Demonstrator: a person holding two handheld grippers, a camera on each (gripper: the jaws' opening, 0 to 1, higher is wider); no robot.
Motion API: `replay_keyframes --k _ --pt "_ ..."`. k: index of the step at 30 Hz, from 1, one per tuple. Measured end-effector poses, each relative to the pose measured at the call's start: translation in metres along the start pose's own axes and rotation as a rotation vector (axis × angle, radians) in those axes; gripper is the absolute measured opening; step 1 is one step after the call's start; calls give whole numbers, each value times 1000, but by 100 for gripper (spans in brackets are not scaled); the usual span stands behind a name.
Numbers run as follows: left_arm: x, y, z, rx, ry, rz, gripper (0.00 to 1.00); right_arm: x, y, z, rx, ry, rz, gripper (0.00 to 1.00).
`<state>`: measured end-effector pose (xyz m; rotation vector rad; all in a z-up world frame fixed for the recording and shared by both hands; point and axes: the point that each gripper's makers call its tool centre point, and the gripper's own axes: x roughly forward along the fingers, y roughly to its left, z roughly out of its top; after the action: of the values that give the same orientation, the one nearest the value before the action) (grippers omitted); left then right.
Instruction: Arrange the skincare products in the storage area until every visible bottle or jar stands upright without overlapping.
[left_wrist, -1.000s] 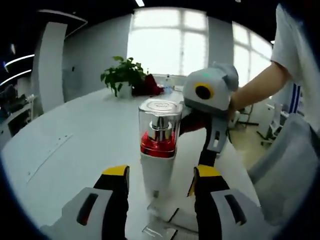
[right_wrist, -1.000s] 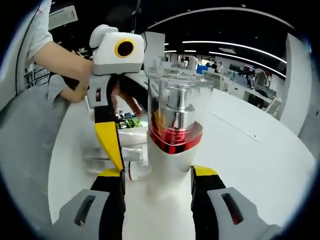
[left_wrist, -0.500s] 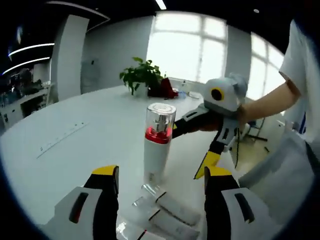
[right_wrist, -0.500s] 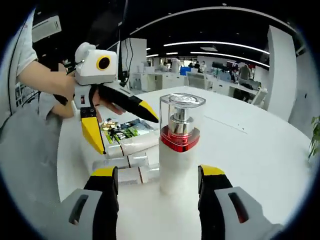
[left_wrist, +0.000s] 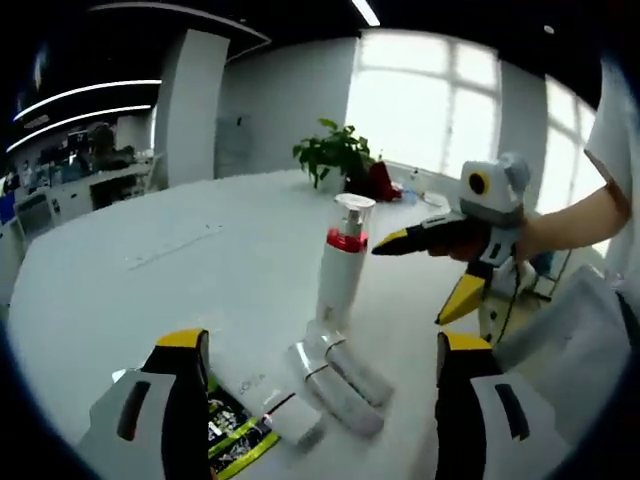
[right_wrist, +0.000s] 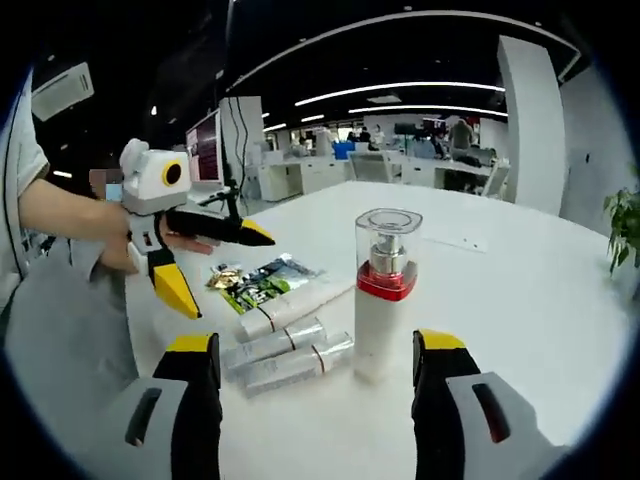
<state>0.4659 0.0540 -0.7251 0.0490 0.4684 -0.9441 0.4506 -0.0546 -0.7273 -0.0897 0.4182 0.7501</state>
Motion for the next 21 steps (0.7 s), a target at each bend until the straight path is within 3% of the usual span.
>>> replay_keyframes --k 6,21 --pt "-28 0 -20 -44 21 72 91 -8 12 -1 20 -1 -26 90" --pt "-102 3 -52 -133 20 255 99 -32 19 -2 48 -27 -23 96"
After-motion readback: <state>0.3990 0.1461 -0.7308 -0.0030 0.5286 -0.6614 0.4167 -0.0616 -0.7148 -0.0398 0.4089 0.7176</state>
